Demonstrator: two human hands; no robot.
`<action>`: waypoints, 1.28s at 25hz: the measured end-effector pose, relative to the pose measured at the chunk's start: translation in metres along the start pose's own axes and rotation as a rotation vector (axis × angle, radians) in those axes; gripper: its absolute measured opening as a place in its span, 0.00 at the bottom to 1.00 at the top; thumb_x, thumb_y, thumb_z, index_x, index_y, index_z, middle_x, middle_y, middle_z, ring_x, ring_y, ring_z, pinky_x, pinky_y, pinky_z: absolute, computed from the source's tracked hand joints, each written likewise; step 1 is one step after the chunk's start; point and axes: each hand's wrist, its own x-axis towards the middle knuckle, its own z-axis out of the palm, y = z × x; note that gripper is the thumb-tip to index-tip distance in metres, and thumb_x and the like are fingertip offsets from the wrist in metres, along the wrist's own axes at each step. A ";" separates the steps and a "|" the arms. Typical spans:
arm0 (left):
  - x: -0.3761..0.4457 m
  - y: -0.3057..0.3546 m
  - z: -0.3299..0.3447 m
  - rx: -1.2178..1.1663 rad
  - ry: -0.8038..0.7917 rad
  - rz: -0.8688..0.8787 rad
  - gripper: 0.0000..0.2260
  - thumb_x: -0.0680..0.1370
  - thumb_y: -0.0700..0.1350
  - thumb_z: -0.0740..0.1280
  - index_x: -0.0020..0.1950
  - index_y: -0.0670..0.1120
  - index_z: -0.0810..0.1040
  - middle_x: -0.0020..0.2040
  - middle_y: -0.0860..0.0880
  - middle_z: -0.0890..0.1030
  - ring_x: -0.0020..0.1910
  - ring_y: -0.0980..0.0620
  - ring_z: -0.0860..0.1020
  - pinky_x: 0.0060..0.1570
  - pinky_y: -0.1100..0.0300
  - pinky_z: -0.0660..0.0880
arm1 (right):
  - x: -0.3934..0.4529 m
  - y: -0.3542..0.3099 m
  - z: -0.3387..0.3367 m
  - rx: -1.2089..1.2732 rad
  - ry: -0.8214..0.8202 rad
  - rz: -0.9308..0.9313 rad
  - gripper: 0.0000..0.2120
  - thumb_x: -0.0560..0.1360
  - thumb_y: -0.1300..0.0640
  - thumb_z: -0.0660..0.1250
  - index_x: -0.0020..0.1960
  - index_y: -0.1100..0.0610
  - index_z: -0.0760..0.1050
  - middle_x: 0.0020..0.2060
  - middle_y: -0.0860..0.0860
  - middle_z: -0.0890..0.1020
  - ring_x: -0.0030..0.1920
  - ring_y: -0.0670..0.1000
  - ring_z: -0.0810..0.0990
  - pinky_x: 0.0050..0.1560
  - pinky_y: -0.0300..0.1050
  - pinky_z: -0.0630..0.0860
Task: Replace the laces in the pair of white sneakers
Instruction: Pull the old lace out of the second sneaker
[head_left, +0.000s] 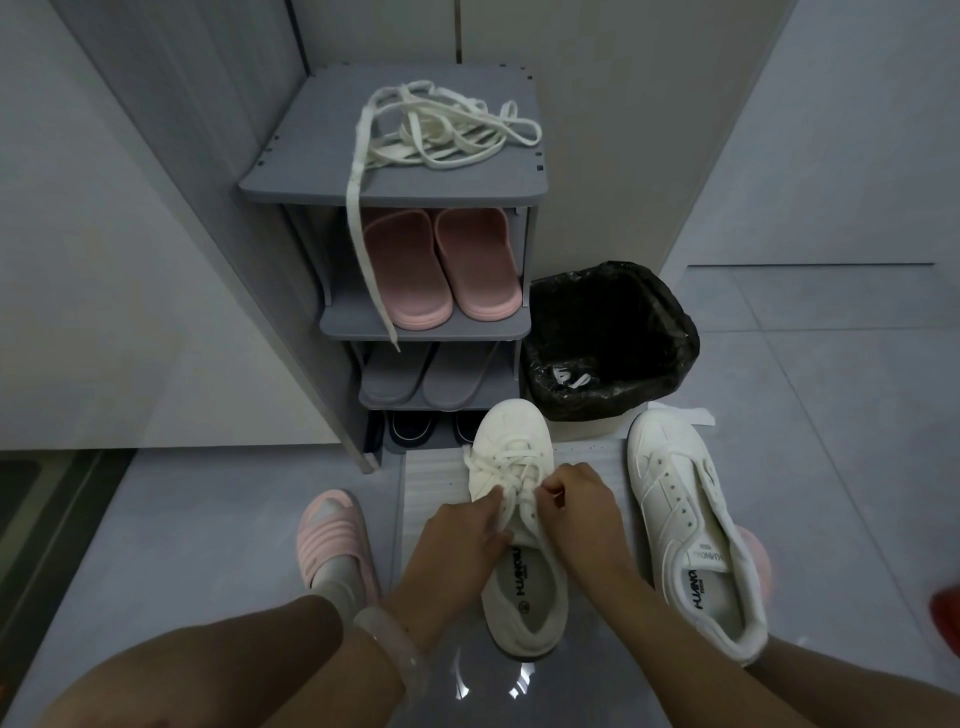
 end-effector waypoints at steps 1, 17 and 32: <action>0.000 -0.001 0.000 0.015 -0.002 0.007 0.20 0.79 0.48 0.60 0.71 0.47 0.65 0.60 0.47 0.78 0.58 0.50 0.75 0.52 0.65 0.66 | -0.001 -0.001 0.002 -0.039 -0.002 -0.047 0.05 0.76 0.58 0.62 0.42 0.57 0.71 0.42 0.48 0.71 0.40 0.46 0.71 0.35 0.33 0.65; 0.007 -0.016 0.006 0.053 -0.062 -0.014 0.27 0.76 0.55 0.64 0.73 0.51 0.62 0.72 0.47 0.65 0.71 0.52 0.63 0.67 0.64 0.59 | 0.001 0.004 0.002 0.173 -0.021 -0.003 0.05 0.74 0.62 0.66 0.41 0.54 0.73 0.41 0.48 0.74 0.44 0.46 0.74 0.43 0.30 0.70; 0.003 -0.004 0.005 0.130 -0.155 -0.017 0.27 0.80 0.53 0.58 0.76 0.49 0.53 0.77 0.47 0.53 0.75 0.52 0.56 0.69 0.64 0.53 | 0.005 -0.004 -0.001 0.189 0.060 -0.026 0.04 0.73 0.66 0.65 0.43 0.61 0.78 0.42 0.49 0.75 0.47 0.47 0.73 0.45 0.23 0.63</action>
